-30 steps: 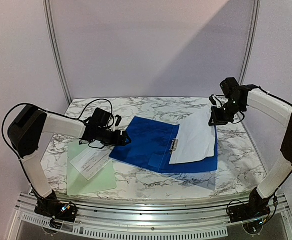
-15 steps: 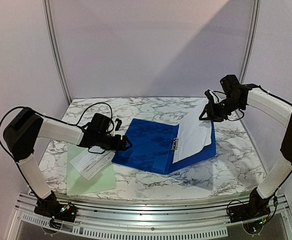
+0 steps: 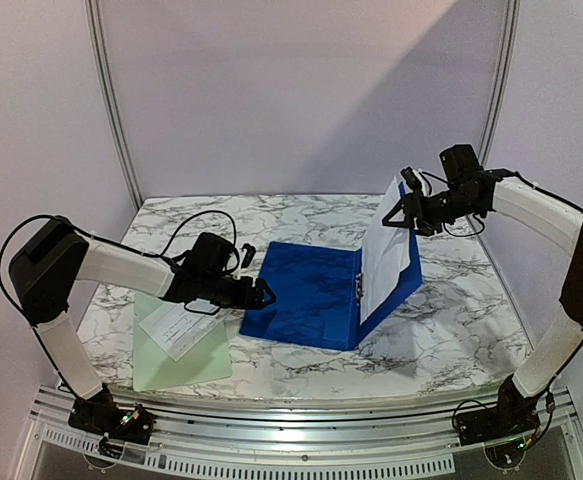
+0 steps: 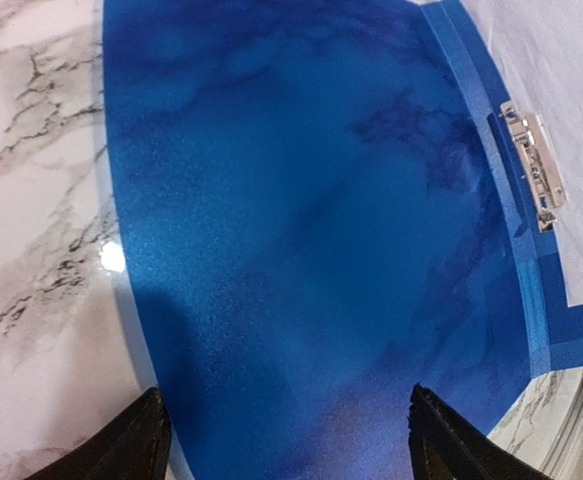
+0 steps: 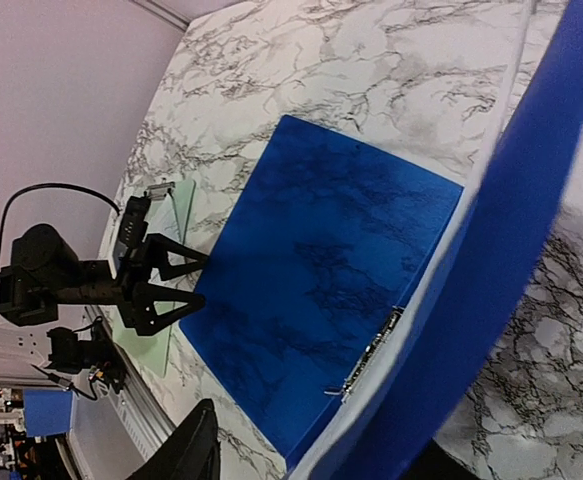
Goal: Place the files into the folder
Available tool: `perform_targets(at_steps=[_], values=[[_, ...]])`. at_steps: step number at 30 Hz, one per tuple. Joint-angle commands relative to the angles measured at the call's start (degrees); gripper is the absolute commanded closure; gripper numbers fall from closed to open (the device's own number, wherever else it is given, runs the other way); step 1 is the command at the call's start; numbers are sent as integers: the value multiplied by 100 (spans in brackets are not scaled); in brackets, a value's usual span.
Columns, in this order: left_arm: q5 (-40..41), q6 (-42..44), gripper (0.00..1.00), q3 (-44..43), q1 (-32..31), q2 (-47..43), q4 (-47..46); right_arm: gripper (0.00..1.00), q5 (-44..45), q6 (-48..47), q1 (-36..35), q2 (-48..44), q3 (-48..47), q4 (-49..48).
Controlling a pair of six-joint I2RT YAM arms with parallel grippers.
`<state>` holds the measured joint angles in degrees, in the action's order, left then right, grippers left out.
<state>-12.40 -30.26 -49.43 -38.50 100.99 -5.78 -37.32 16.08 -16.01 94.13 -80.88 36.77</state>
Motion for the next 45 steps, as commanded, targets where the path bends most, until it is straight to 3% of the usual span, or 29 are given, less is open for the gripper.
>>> perform_targets(at_steps=[1, 22, 28, 33, 37, 42, 45], values=[[-38, -135, 18, -19, -202, 176, 77, 46, -468, 192, -103, 136, 66, -420], [-6, -233, 20, -462, -527, 532, -63, 15, -1275, 740, -869, 682, -278, -1456], [-1, -226, 20, -462, -528, 558, -89, 2, -1882, 1059, -1180, 708, -212, -2335], [-6, -227, 20, -441, -528, 556, -132, 1, -2130, 1480, -1330, 827, -298, -2870], [88, -190, 21, -376, -527, 477, -83, 1, -1837, 1496, -1351, 921, -319, -2842], [614, -39, 21, -333, -527, 193, 354, 2, -335, 1097, -1348, 875, -344, -2195], [1105, 69, 21, -320, -527, -86, 818, 5, 125, 916, -1362, 903, -338, -1977]])
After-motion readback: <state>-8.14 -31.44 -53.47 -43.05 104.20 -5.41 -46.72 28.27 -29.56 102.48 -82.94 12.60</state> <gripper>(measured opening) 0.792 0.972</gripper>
